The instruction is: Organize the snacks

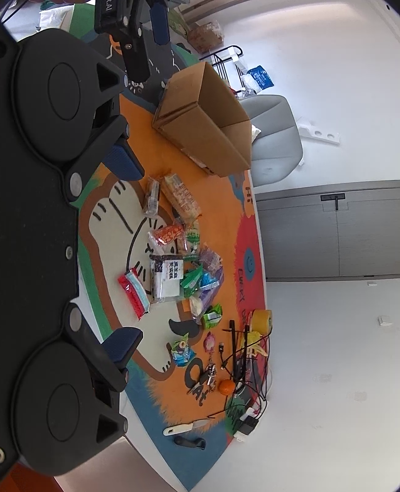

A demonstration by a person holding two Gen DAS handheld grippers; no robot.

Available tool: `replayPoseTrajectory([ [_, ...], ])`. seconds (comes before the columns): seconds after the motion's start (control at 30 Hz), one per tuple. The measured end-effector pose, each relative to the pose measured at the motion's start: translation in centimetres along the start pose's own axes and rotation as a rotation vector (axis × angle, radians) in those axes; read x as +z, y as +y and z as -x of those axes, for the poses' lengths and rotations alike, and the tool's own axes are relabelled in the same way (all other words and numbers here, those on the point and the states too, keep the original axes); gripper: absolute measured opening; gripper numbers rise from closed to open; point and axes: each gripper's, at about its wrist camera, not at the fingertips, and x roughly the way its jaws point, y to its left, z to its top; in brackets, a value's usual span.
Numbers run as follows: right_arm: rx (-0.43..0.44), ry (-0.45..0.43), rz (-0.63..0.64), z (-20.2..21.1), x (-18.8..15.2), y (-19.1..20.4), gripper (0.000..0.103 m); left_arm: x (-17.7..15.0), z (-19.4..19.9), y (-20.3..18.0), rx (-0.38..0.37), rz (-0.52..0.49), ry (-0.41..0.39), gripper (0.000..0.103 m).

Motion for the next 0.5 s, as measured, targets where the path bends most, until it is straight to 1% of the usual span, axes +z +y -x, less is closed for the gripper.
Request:
replayPoseTrajectory([
  [0.07, 0.011, -0.007, -0.002, -0.5, -0.2, -0.7, 0.103, 0.1, -0.8, -0.2, -0.017, 0.001, -0.002, 0.103],
  [0.17, 0.024, -0.021, -0.022, -1.2, -0.5, -1.8, 0.103, 0.2, -2.0, -0.8, -0.002, -0.013, -0.005, 0.103],
  [0.27, 0.041, -0.031, -0.043, -2.1, -1.0, -2.8, 0.103, 0.1, -3.1, -1.2, -0.023, -0.013, -0.01, 0.103],
  [0.4, 0.059, -0.042, -0.041, -3.4, -1.5, -3.3, 0.103, 0.0, -5.1, -1.5, -0.024, -0.009, 0.012, 0.102],
  [0.5, 0.06, -0.043, -0.049, -4.4, -2.0, -3.8, 0.103, -0.1, -6.6, -1.6, -0.04, 0.006, 0.028, 0.102],
])
